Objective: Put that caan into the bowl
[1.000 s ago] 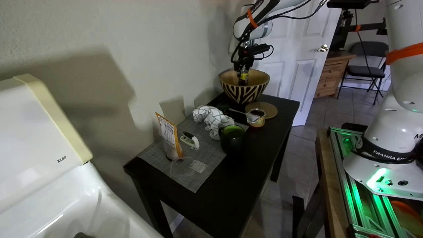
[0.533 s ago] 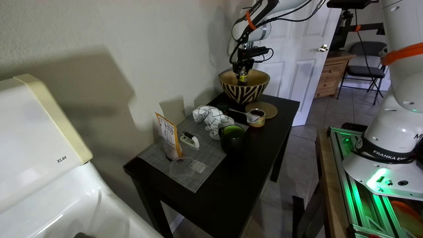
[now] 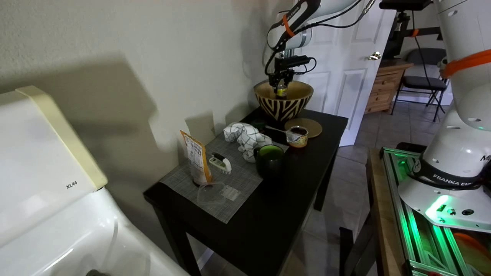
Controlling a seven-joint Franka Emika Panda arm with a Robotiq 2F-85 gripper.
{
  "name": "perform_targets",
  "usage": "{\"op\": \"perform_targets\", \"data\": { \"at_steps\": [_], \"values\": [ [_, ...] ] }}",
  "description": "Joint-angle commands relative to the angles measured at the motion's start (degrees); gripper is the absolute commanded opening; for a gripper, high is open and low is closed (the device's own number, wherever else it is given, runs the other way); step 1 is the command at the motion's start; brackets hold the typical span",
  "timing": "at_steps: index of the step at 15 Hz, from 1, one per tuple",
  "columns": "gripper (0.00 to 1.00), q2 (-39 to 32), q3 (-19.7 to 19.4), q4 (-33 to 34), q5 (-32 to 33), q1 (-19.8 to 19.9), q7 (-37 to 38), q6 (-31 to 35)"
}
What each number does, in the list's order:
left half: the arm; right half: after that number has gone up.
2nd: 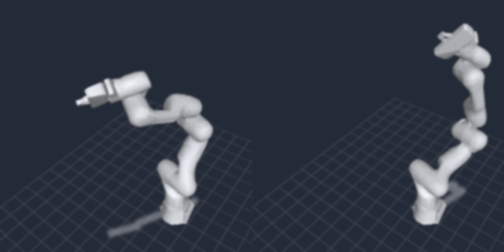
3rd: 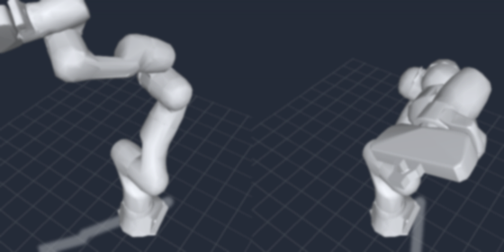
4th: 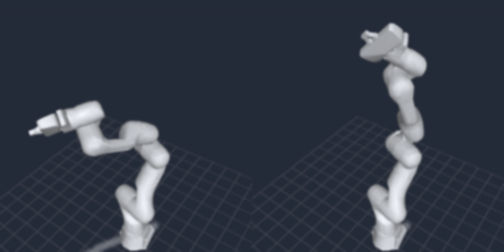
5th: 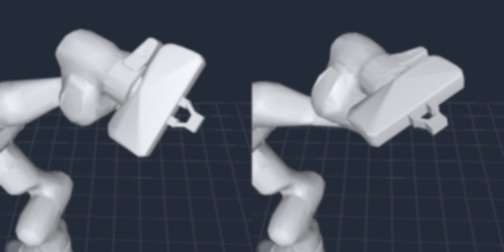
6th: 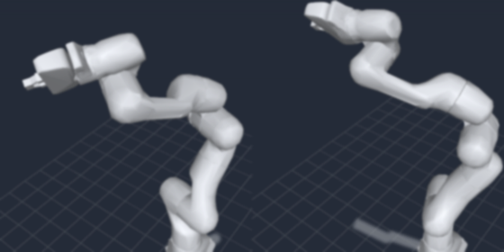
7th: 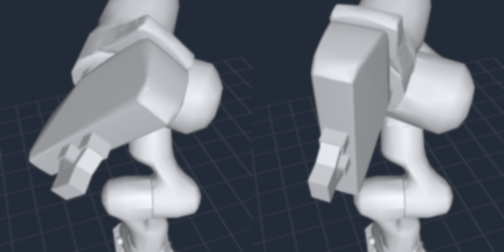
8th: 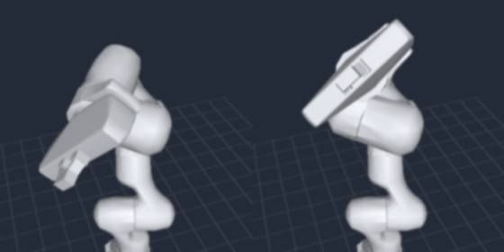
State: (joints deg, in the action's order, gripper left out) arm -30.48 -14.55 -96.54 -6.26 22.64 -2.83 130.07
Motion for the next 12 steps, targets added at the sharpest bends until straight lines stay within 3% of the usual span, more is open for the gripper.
{"op": "perform_targets", "data": {
  "at_steps": [1, 2, 6, 7, 10, 12],
  "values": [
    [0.65, -1.5, 0.5, 3.1, -0.6, 0.5, 1.8, -2.5],
    [0.81, -1.8, 0.5, 3.4, -0.6, 0.5, 2.1, -2.5],
    [0.91, -2.0, 0.5, 4.3, -0.5, 0.5, 2.8, -3.2],
    [0.98, -1.3, 0.6, 4.1, -0.7, 0.6, 2.7, -3.5],
    [1.0, 3.4, 0.8, 1.6, -0.5, 0.7, 0.3, -4.8],
    [1.0, 9.0, 1.7, -2.3, 0.5, 1.2, -7.4, -7.6]
  ]
}}
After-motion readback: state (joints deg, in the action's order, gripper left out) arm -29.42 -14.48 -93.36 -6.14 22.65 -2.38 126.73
